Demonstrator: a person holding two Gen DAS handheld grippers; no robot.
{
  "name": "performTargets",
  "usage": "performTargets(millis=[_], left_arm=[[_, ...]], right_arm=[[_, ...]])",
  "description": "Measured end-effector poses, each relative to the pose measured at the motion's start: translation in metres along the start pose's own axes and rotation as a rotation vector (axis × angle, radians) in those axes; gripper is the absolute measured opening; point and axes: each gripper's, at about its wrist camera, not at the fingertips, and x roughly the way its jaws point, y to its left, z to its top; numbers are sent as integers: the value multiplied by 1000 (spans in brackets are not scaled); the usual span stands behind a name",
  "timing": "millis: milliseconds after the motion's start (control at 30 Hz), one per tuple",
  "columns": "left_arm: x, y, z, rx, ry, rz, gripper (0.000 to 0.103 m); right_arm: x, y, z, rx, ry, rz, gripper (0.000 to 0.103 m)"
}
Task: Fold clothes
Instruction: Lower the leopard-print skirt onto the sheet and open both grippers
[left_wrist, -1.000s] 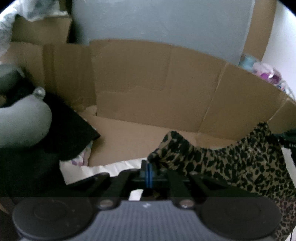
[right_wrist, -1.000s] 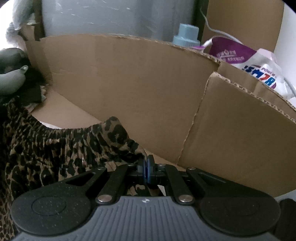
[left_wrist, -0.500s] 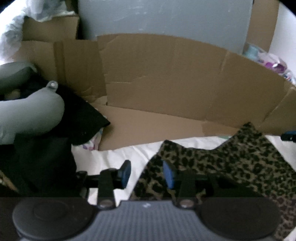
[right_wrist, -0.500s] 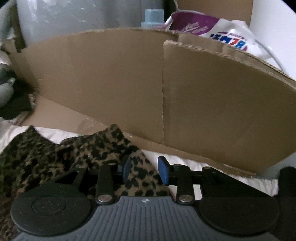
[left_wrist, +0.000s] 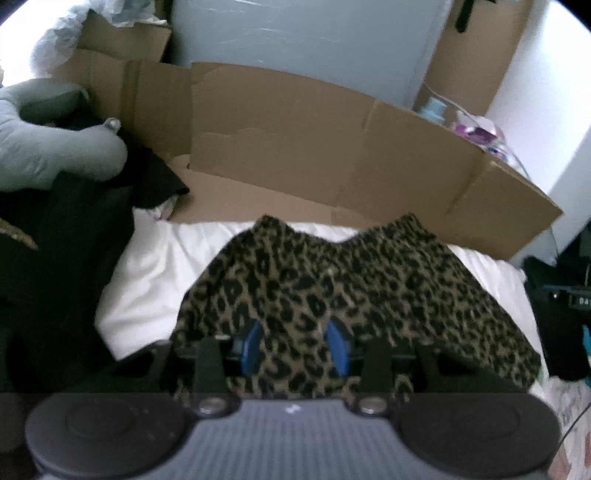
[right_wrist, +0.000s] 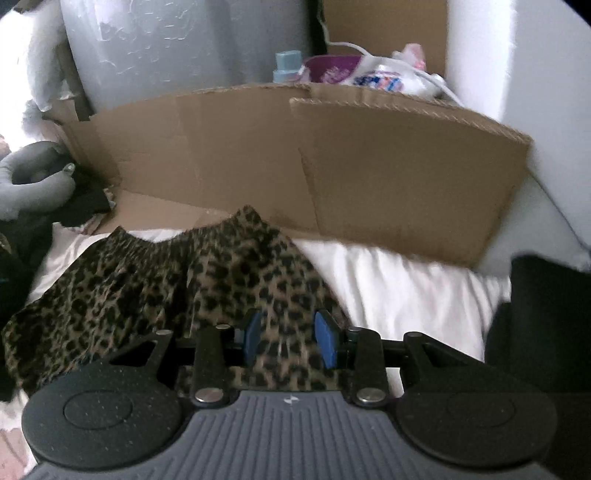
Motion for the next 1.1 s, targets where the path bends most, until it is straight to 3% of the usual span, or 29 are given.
performTargets(millis=[167, 467, 600, 833, 1100], left_arm=[[-25, 8, -29, -25, -9, 25, 58], [-43, 22, -81, -157, 19, 76, 61], [-41, 24, -103, -218, 48, 88, 63], [-22, 20, -126, -216, 99, 105, 67], [8, 19, -155, -274, 78, 43, 71]], right_arm=[[-24, -1, -36, -9, 15, 2, 40], [-42, 0, -88, 9, 49, 4, 42], [-39, 2, -107, 24, 65, 8, 43], [-23, -6, -143, 107, 134, 7, 44], [0, -4, -165, 142, 141, 53, 52]])
